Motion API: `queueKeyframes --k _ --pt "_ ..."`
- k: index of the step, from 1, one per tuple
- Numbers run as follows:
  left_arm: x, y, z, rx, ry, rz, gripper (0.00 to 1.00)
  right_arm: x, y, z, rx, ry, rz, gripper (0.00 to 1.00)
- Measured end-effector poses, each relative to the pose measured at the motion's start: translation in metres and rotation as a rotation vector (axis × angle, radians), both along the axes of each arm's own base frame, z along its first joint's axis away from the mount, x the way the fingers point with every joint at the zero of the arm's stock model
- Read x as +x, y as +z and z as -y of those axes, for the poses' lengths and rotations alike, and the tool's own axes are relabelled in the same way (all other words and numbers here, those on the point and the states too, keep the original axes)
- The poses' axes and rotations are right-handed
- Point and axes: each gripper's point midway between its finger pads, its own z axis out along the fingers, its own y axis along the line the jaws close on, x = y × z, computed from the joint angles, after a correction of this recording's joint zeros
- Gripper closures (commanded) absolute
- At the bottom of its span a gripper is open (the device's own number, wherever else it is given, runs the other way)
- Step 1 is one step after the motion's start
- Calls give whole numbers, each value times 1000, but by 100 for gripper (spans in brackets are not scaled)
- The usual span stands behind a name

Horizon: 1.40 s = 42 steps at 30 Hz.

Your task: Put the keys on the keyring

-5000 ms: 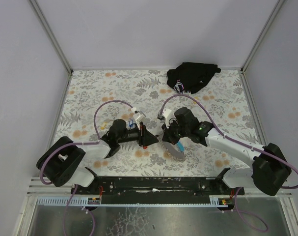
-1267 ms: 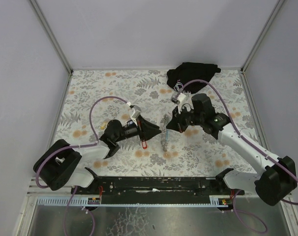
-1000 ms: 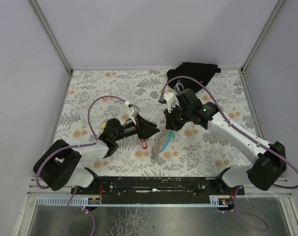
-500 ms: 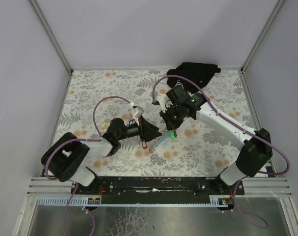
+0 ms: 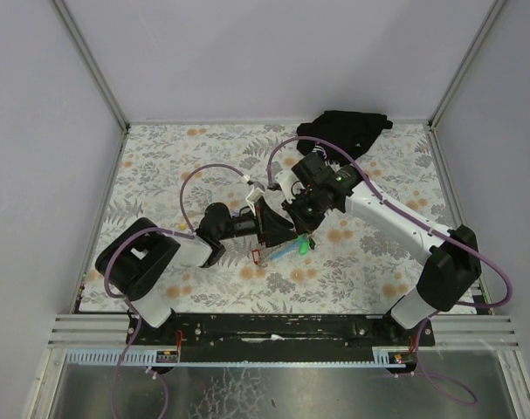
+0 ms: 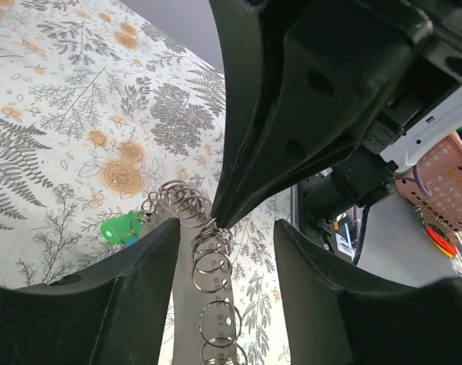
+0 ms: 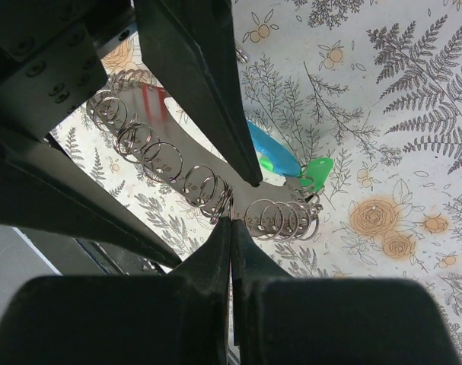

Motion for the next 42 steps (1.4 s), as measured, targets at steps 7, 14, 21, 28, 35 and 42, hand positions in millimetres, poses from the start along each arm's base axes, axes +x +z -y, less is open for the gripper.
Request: queueKeyframes --k 7,14,21,28,35,42 --pt "-6 -6 4 4 -54 -27 62 1 0 1 -6 -2 8 100" --pt "-17 -4 -2 6 -69 -32 71 6 3 5 -22 -25 39 100" --pt "-44 21 -5 -25 -140 32 71 11 3 7 -36 -53 64 100" --pt "-47 12 -14 8 -111 10 66 11 5 6 -30 -48 68 100" --pt "-14 18 -17 31 -12 66 66 7 12 4 2 -1 77 100" --pt "0 4 -4 60 -45 64 77 5 13 1 14 38 77 100"
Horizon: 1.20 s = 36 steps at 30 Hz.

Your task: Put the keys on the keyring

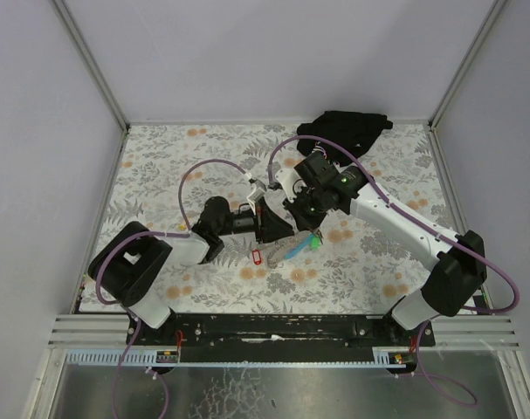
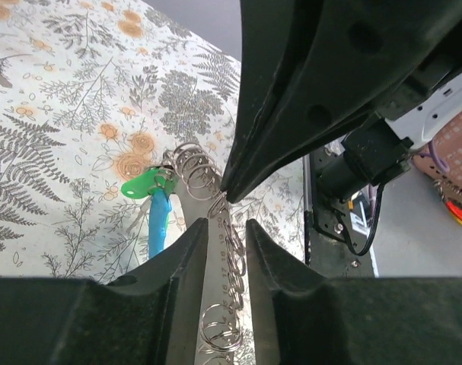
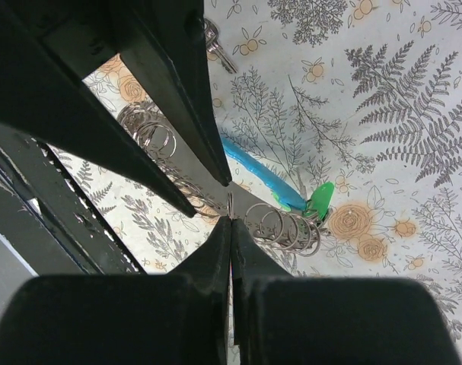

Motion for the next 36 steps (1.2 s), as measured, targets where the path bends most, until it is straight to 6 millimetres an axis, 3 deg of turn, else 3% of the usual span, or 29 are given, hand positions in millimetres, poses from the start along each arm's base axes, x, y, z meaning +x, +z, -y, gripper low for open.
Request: queueKeyframes --k 10,22,36 --pt "-6 -15 2 33 -61 41 78 -2 2 -6 30 55 4 100" --pt "-6 -14 -1 47 -93 97 81 -4 2 -10 45 113 9 100" --pt "0 -3 -8 41 -72 140 73 -8 -1 -11 55 143 -4 100"
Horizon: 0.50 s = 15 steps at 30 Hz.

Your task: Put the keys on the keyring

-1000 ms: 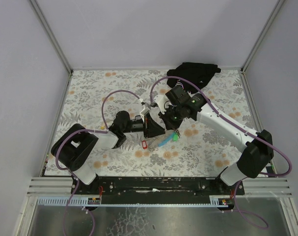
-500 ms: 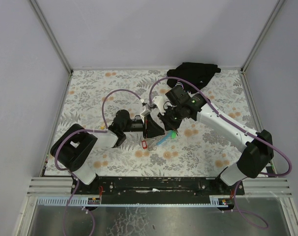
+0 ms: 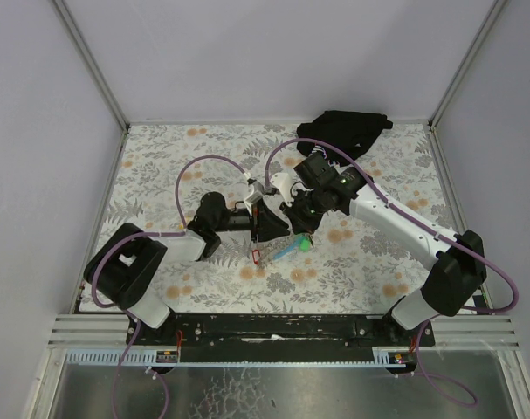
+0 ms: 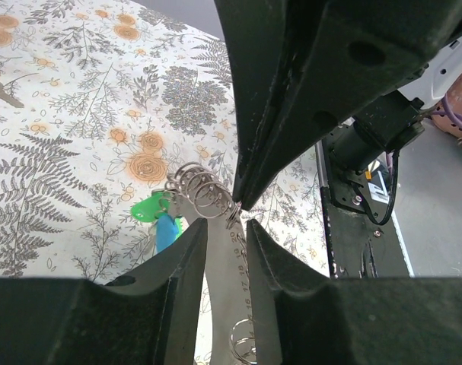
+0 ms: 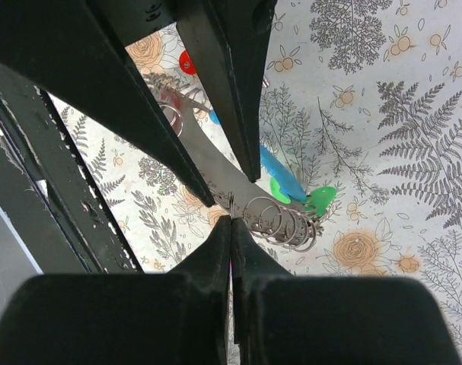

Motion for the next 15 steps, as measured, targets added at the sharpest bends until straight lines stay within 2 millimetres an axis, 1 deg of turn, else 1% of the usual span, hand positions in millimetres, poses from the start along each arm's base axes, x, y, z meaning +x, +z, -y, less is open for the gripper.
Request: queueKeyframes --k 6,15 --pt "-5 0 0 0 -29 -2 74 -2 1 -3 14 18 -6 100" --pt "-10 -7 1 5 -62 -37 83 -4 1 -4 25 32 -10 100"
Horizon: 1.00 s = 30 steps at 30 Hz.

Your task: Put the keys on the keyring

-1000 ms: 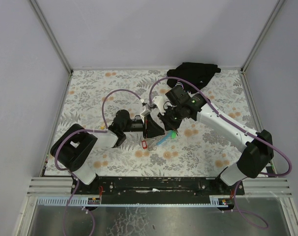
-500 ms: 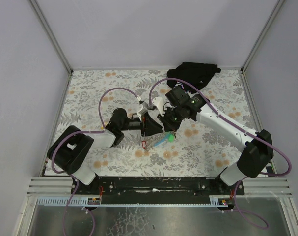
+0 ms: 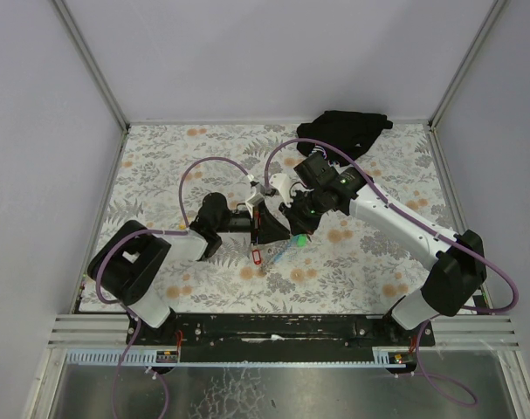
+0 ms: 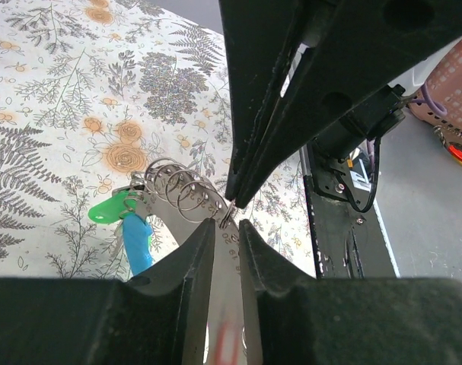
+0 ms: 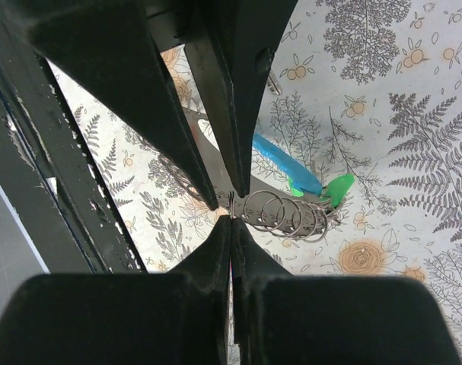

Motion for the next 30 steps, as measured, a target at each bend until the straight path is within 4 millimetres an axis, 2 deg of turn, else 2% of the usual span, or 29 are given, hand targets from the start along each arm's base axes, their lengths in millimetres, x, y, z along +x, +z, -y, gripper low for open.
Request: queueKeyframes --k 6,13,25,30 --pt "-2 0 0 -2 -12 -3 88 0 -1 -3 11 8 -9 100" --pt "-1 -2 -1 0 -11 -22 100 0 -4 -4 13 7 -25 100" --pt "-3 -3 -2 -17 11 -68 100 0 -5 -5 15 4 -31 100" --pt "-3 -2 -3 -21 11 -80 100 0 -5 -5 15 -1 -35 85"
